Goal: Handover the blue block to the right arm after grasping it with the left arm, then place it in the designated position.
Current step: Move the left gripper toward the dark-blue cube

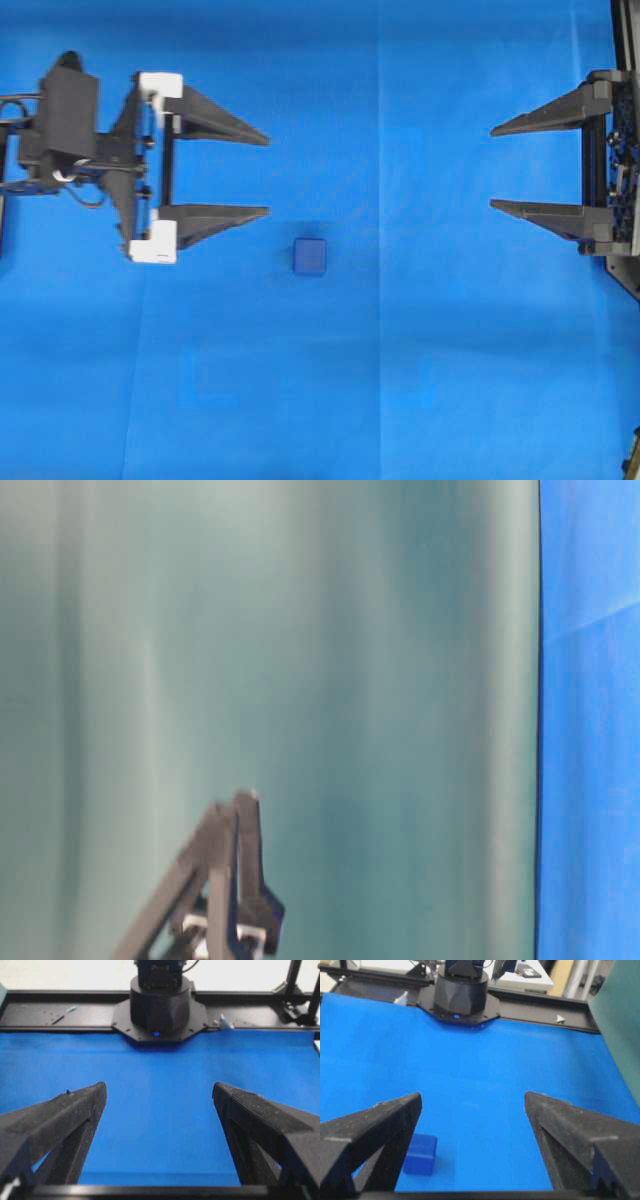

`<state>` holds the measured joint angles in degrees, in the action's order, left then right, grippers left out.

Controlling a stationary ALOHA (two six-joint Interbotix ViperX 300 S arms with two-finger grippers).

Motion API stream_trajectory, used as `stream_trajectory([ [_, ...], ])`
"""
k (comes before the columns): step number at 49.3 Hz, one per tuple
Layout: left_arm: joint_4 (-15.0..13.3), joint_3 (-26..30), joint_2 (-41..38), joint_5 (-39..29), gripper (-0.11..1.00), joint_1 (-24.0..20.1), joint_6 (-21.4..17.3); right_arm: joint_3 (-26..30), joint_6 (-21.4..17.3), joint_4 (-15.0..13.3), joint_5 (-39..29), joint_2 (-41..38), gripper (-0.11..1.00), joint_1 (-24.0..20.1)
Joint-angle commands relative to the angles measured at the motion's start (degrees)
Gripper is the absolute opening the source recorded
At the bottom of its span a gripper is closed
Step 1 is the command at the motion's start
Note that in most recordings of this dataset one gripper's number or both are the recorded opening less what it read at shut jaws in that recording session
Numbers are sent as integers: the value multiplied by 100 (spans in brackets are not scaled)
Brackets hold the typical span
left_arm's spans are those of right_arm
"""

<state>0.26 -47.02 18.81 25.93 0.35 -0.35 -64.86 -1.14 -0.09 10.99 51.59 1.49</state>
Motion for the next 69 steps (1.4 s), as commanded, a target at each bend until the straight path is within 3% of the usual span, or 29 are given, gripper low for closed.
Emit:
stream_trajectory([
  [1,18,325,-114,26,92,26,-9,149,-9,18,26,-35,97,18],
  [21,18,800,-501,-756,92,62,79,149,-9,18,35,-35,97,18],
  [60,18,3401,-1828,-6390,92,308,352,149,-9,18,-105,-53,97,18],
  [69,70,3744,-2013,-7005,92,308,325,149,-9,18,-105,-88,97,18],
])
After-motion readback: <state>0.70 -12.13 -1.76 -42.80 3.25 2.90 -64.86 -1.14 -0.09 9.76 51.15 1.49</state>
